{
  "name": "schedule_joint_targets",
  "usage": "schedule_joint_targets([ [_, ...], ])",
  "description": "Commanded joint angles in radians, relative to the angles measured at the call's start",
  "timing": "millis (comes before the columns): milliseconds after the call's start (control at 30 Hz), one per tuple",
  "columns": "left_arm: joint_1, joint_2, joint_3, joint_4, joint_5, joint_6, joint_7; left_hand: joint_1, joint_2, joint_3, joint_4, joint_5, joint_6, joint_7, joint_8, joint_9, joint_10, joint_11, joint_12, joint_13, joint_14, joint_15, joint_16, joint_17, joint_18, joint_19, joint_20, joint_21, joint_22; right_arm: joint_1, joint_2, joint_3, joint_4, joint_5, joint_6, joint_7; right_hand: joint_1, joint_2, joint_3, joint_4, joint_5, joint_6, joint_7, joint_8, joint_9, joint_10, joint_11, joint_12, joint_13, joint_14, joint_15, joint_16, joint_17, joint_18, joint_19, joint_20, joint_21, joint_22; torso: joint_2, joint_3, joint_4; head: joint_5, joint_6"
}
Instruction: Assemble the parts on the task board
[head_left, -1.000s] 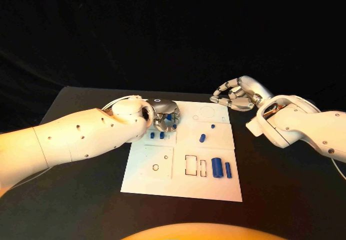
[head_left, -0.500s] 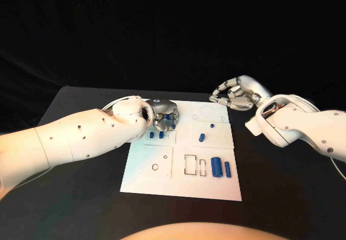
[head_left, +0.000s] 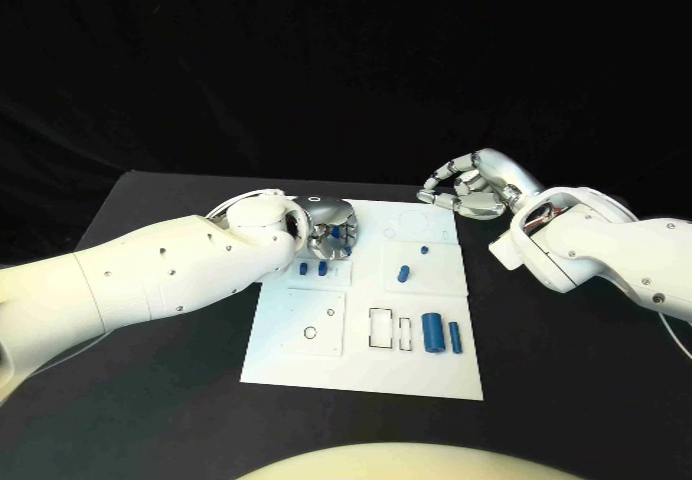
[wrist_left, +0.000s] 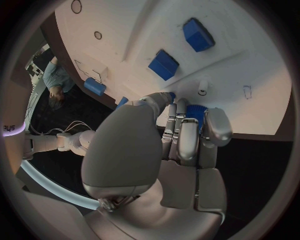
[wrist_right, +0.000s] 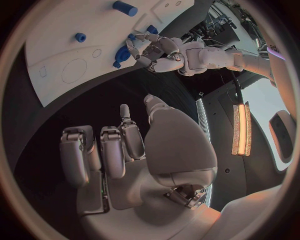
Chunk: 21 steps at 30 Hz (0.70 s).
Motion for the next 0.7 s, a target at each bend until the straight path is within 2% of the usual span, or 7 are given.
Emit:
schedule_joint_targets([
  [33,-0.006,0.004,-0.003,-0.002,-0.004,0.022,-0.002,0.005,0.001,0.007,-0.001,-0.005,0.010,0.000,-0.004,-0.002,0.008,0.000,-0.004,-0.003,0.009,-0.003,0.006,0.002,-0.016,0.012,0.000,0.008,0.006,-0.001,0.001,0.000,0.001,-0.010,0.008,0.004,-0.002,0.002,0.000,-0.003,0.003,-0.007,-0.001,0.007,0.001,-0.005,-0.002,-0.001,0.072,0.089,-0.007,-0.005,0.200,-0.001,0.077,-0.006,-0.004,0.233,0.000,0.0002,-0.0002,-0.001,-0.002],
  [467,-0.007,0.004,-0.003,0.007,-0.003,0.034,0.008,0.007,0.011,0.031,-0.020,-0.006,0.044,-0.006,-0.001,-0.005,0.043,-0.011,-0.014,-0.017,0.016,-0.014,0.011,0.001,-0.019,0.022,-0.009,0.022,0.023,-0.001,0.001,0.000,0.000,-0.012,0.010,0.003,-0.002,0.003,0.000,-0.003,0.004,-0.006,-0.002,0.007,0.002,-0.004,-0.002,0.000,0.074,0.088,-0.007,-0.005,0.199,-0.001,0.077,-0.006,-0.004,0.233,-0.001,0.0005,0.0008,-0.002,-0.005],
  [700,-0.007,0.006,-0.003,0.013,-0.001,0.040,0.007,-0.009,0.001,0.043,-0.026,-0.006,0.027,-0.001,-0.027,-0.018,0.049,-0.005,-0.041,-0.035,0.019,-0.007,0.012,-0.004,-0.021,0.024,-0.008,0.027,0.030,-0.001,0.001,0.000,0.001,-0.013,0.010,0.003,-0.002,0.003,0.000,-0.003,0.004,-0.006,-0.002,0.008,0.002,-0.003,-0.002,0.001,0.074,0.088,-0.007,-0.005,0.198,-0.001,0.076,-0.006,-0.005,0.232,-0.001,0.0007,0.0005,-0.001,-0.004],
])
